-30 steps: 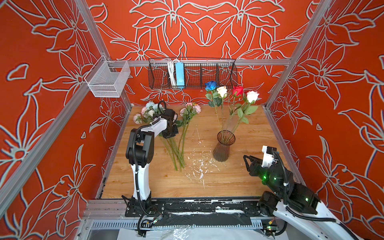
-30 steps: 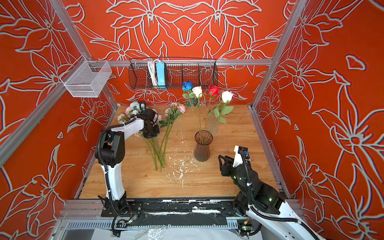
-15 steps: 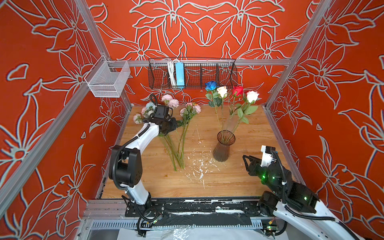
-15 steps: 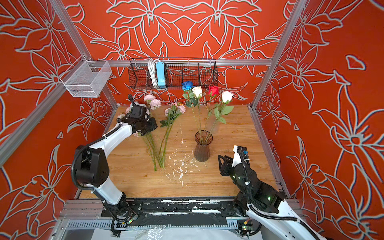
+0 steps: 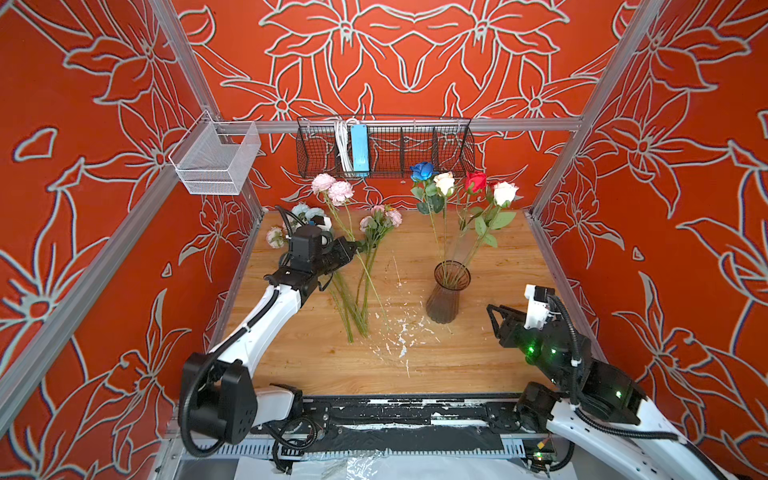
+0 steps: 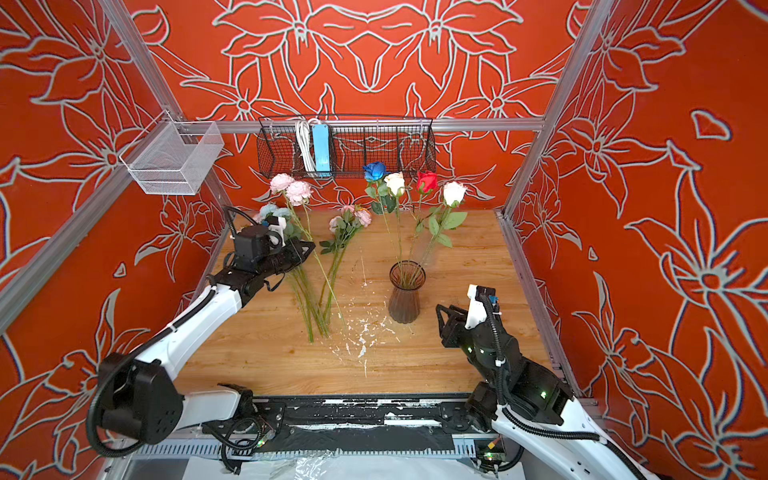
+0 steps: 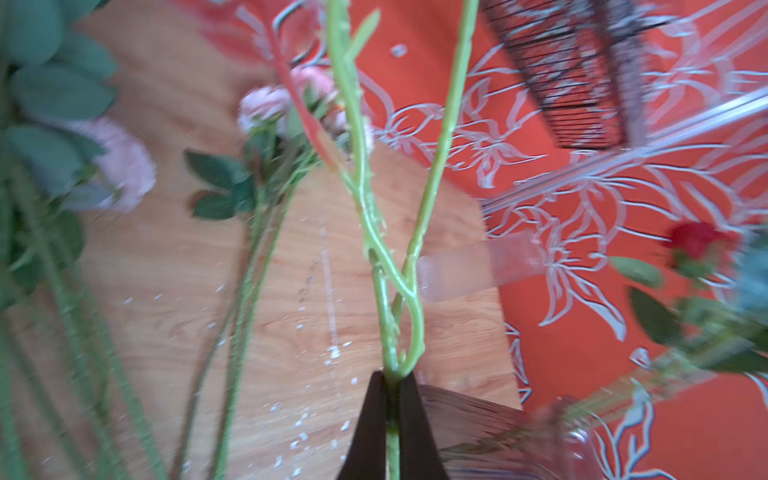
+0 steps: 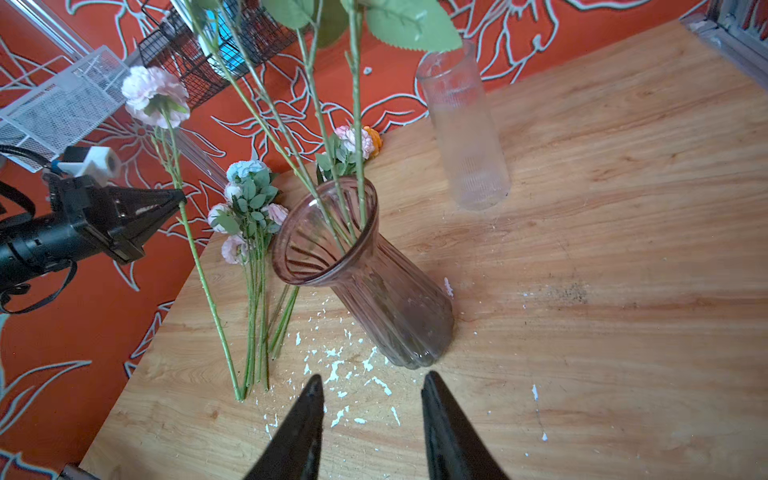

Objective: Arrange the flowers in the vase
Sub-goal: 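Lift the pink rose up with left gripper while right gripper reaches toward it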

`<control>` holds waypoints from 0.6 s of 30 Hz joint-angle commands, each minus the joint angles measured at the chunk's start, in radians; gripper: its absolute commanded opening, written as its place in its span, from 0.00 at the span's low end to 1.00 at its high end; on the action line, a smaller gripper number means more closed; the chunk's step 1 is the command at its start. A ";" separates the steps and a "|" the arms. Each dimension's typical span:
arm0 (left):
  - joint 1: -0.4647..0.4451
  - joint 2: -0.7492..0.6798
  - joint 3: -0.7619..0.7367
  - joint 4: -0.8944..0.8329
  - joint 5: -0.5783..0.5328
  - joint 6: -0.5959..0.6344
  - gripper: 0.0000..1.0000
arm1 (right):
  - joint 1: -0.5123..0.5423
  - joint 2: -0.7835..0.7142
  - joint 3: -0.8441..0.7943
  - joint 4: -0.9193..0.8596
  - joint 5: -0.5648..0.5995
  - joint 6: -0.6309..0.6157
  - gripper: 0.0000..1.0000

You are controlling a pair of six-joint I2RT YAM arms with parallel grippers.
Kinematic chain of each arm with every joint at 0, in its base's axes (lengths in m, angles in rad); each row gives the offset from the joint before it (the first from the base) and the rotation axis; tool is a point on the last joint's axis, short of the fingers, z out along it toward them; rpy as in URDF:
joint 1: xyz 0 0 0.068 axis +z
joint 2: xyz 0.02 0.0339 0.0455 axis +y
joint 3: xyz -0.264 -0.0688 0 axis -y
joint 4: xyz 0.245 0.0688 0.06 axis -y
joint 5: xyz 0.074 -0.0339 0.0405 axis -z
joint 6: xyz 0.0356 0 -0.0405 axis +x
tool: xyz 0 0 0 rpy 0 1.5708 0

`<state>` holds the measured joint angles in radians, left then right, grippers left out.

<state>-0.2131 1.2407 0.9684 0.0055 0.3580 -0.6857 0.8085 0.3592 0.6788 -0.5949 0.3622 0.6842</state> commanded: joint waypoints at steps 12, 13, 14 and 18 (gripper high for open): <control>-0.300 -0.324 -0.082 0.144 -0.099 0.259 0.00 | 0.006 0.221 0.193 0.123 -0.257 -0.117 0.41; -0.306 -0.312 -0.078 0.147 -0.074 0.255 0.00 | 0.006 0.256 0.219 0.134 -0.283 -0.127 0.40; -0.310 -0.298 -0.075 0.153 -0.047 0.251 0.00 | 0.007 0.285 0.238 0.142 -0.310 -0.134 0.41; -0.316 -0.262 -0.063 0.159 0.013 0.205 0.00 | 0.022 0.381 0.302 0.187 -0.371 -0.163 0.41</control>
<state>-0.5232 0.9623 0.8955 0.1371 0.3172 -0.4721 0.8154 0.7071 0.9413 -0.4606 0.0685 0.5606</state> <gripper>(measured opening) 0.059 0.406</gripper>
